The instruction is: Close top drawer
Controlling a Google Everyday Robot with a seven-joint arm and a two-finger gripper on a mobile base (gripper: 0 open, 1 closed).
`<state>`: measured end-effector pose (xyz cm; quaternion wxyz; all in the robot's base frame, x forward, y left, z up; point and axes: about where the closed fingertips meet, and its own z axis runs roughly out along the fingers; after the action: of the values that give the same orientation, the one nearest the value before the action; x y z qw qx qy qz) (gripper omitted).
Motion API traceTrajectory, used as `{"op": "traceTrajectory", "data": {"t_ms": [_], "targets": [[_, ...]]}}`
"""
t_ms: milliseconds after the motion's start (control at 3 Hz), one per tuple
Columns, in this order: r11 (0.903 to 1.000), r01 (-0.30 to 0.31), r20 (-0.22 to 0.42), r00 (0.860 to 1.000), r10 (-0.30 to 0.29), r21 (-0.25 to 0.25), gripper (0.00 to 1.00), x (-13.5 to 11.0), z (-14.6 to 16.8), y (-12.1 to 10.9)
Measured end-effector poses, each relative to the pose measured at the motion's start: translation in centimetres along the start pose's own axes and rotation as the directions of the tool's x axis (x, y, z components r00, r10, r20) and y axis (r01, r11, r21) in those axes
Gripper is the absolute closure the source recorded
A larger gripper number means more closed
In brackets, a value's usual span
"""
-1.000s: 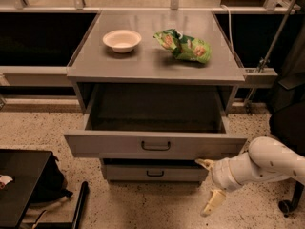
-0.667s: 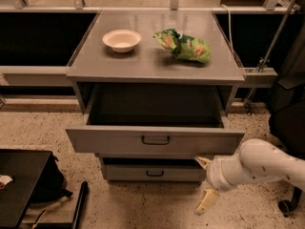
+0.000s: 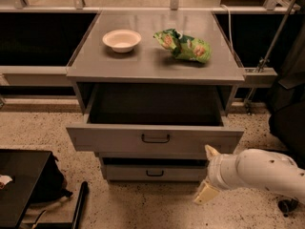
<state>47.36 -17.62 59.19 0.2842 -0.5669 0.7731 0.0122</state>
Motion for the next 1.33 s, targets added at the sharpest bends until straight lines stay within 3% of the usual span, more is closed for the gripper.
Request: {"op": "traceTrajectory", "data": {"t_ms": [333, 667, 1333], "targets": [[0.9985, -0.033, 0.014, 0.999, 0.033, 0.044, 0.00, -0.7, -0.4, -1.2], [0.9987, -0.031, 0.013, 0.999, 0.030, 0.041, 0.00, -0.6, -0.3, -1.1], [0.9921, 0.003, 0.032, 0.999, -0.007, 0.126, 0.00, -2.6, -1.2, -6.6]]}}
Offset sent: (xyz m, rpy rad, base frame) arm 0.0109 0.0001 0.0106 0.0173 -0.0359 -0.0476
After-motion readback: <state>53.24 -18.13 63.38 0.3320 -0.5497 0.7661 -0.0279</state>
